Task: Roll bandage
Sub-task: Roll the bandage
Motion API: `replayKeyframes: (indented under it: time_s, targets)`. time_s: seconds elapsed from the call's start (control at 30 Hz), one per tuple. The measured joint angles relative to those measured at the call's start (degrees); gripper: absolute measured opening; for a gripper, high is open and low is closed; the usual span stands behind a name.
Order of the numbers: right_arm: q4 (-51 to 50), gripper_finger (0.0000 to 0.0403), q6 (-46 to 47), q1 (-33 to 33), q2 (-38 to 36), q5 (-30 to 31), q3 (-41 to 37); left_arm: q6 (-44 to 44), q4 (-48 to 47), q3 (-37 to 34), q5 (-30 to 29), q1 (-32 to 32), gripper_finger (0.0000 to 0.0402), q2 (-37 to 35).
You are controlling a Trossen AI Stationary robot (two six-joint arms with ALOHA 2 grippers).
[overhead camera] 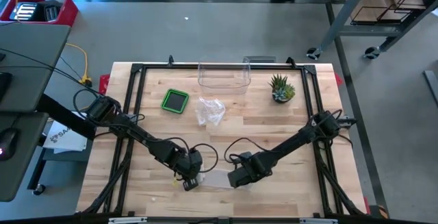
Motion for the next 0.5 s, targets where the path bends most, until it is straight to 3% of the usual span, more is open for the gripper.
replayKeyframes:
  time_s: [0.5]
  targets:
    - [3.05, 0.0, -3.82, -0.63, -1.75, 2.0, 0.11, -1.04, 1.52, 0.13, 0.84, 0.0, 0.0, -0.75]
